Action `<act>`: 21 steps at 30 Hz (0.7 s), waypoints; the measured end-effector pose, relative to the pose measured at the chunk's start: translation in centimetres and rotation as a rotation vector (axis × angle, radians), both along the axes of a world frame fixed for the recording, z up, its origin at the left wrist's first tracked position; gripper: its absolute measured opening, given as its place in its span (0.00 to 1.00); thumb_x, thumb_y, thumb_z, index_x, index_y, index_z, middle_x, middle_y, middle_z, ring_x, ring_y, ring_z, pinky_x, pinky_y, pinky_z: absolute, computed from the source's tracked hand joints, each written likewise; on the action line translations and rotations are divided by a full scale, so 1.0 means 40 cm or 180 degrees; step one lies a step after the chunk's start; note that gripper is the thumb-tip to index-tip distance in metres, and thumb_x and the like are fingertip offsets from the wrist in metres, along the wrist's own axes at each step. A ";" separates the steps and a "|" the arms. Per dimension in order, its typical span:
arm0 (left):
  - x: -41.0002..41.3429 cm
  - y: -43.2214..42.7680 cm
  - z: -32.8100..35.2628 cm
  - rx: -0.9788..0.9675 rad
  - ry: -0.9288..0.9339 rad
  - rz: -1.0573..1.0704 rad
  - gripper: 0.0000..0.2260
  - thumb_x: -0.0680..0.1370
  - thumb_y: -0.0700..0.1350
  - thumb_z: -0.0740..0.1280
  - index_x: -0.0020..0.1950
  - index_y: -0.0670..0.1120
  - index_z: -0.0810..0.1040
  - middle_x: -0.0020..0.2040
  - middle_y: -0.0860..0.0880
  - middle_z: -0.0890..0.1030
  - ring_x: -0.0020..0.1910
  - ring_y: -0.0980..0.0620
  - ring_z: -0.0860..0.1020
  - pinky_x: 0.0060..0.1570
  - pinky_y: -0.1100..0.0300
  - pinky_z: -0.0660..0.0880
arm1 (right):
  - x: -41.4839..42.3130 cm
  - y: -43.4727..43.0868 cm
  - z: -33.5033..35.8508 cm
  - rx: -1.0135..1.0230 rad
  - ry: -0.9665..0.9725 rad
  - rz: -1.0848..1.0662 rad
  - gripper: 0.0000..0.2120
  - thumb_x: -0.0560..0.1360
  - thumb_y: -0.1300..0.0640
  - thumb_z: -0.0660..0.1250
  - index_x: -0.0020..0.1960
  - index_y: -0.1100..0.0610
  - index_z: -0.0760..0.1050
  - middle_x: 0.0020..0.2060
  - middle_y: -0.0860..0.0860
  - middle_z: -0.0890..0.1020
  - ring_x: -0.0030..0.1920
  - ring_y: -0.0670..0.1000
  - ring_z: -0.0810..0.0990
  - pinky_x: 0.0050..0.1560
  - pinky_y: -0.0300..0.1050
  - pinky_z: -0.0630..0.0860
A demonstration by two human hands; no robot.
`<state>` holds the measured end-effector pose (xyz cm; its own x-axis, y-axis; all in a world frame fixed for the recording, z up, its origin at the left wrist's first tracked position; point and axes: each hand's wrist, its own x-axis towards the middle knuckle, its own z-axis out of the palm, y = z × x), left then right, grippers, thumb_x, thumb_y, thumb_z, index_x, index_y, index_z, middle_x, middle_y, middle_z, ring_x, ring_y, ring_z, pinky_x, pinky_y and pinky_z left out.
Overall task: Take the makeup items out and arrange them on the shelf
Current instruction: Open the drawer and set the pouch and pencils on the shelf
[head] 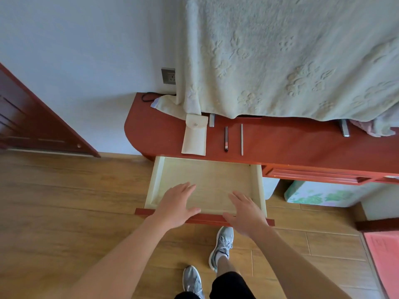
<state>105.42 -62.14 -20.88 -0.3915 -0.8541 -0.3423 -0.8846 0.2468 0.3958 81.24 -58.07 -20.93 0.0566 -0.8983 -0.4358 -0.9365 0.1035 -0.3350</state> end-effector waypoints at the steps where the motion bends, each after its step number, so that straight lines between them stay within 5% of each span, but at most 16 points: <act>1: 0.009 0.017 -0.008 0.0030 0.0010 0.0012 0.36 0.78 0.64 0.64 0.81 0.56 0.52 0.81 0.53 0.56 0.80 0.50 0.55 0.78 0.50 0.55 | 0.004 0.015 -0.007 0.0050 -0.0014 -0.0023 0.33 0.78 0.40 0.60 0.79 0.49 0.55 0.78 0.45 0.55 0.77 0.48 0.53 0.76 0.48 0.56; 8: 0.036 0.083 -0.054 -0.0080 -0.0038 -0.0051 0.33 0.79 0.57 0.67 0.80 0.54 0.58 0.79 0.53 0.62 0.78 0.51 0.60 0.77 0.53 0.55 | 0.000 0.077 -0.054 0.0104 -0.0023 -0.0101 0.30 0.79 0.41 0.60 0.78 0.47 0.58 0.77 0.44 0.57 0.76 0.48 0.56 0.73 0.49 0.62; 21: 0.055 0.097 -0.145 -0.0515 -0.0094 0.0049 0.15 0.79 0.48 0.69 0.66 0.50 0.80 0.61 0.54 0.81 0.60 0.52 0.77 0.60 0.55 0.76 | -0.002 0.118 -0.127 -0.0469 0.0215 -0.0116 0.17 0.79 0.55 0.62 0.68 0.49 0.73 0.62 0.46 0.75 0.60 0.49 0.73 0.59 0.42 0.72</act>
<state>107.64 -58.28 -26.67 -0.3696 -0.9049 -0.2111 -0.8995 0.2914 0.3256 81.17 -53.34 -26.01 -0.0023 -0.9537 -0.3008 -0.9540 0.0923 -0.2853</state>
